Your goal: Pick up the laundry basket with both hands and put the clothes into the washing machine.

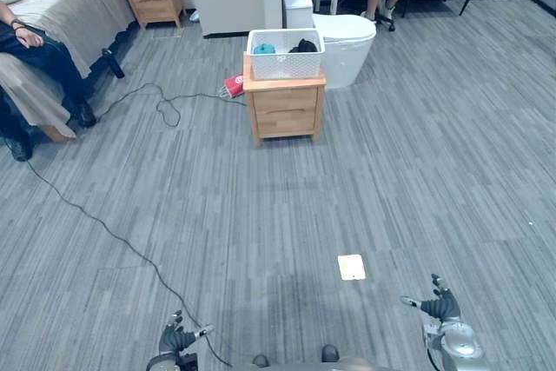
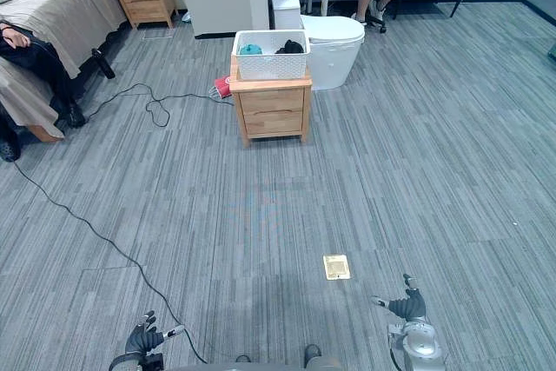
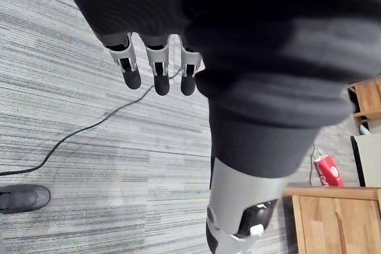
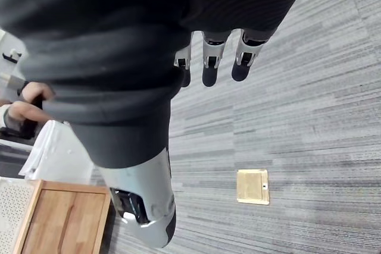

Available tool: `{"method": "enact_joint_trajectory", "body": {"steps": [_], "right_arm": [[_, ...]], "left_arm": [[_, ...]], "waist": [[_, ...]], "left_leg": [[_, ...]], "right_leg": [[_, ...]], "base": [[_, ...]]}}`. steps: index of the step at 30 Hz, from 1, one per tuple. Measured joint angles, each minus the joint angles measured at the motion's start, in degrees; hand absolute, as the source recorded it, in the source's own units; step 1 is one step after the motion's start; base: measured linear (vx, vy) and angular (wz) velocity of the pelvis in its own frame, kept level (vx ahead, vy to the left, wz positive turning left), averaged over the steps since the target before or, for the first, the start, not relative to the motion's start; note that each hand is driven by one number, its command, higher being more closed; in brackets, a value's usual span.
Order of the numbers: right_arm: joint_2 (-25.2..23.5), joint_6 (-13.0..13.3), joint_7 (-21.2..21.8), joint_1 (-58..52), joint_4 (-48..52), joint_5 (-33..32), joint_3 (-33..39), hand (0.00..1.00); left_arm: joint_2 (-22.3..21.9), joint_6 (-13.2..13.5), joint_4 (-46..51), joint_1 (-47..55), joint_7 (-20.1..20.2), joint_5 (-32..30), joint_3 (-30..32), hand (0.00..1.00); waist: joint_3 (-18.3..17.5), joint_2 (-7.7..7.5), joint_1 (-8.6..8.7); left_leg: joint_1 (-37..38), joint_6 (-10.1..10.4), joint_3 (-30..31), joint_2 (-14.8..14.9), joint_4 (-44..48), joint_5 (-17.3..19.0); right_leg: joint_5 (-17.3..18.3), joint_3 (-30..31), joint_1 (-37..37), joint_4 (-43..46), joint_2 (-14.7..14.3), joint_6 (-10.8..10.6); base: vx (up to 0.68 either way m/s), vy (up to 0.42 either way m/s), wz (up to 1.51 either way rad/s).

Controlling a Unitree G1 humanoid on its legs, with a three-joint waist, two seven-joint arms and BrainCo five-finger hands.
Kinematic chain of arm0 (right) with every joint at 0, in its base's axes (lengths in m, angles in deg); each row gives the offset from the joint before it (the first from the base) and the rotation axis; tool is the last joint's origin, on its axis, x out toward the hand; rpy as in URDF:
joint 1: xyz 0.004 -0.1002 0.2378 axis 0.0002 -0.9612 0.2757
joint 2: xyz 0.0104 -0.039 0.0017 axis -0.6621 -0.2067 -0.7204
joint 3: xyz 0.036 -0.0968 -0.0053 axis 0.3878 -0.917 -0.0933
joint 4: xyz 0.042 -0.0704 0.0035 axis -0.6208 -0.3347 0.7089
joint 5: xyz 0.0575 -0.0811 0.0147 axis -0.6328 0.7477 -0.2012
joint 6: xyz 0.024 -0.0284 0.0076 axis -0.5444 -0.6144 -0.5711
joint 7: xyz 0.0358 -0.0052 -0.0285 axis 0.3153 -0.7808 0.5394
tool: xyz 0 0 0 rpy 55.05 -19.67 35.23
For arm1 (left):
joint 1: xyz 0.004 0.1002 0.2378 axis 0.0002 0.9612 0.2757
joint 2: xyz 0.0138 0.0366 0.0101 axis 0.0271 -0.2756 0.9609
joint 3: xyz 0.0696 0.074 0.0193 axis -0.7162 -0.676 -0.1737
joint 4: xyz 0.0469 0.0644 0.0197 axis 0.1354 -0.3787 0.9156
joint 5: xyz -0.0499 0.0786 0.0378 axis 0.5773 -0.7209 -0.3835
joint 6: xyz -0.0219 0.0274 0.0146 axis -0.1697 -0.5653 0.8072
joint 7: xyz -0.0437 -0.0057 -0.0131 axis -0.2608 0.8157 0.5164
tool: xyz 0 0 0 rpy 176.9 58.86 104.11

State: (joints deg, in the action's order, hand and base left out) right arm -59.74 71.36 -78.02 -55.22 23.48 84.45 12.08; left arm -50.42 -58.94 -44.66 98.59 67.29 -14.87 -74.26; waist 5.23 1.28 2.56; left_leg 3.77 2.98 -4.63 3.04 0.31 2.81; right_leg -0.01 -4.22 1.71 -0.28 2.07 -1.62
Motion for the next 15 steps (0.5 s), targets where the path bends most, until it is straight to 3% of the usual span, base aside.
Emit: {"method": "enact_joint_trajectory", "body": {"steps": [15], "right_arm": [[0.04, -0.08, -0.12, 0.75, -0.32, -0.03, -1.90, 0.00]], "left_arm": [[0.62, 0.01, 2.90, -0.19, 0.07, 0.54, -2.81, 0.00]], "waist": [[-0.02, -0.06, 0.02]], "left_leg": [[0.06, 0.03, 0.36, -0.04, -0.46, -0.02]], "right_leg": [[-0.12, -0.74, 1.00, -1.27, -0.02, -0.07]], "base": [[0.01, -0.001, 0.01]]}}
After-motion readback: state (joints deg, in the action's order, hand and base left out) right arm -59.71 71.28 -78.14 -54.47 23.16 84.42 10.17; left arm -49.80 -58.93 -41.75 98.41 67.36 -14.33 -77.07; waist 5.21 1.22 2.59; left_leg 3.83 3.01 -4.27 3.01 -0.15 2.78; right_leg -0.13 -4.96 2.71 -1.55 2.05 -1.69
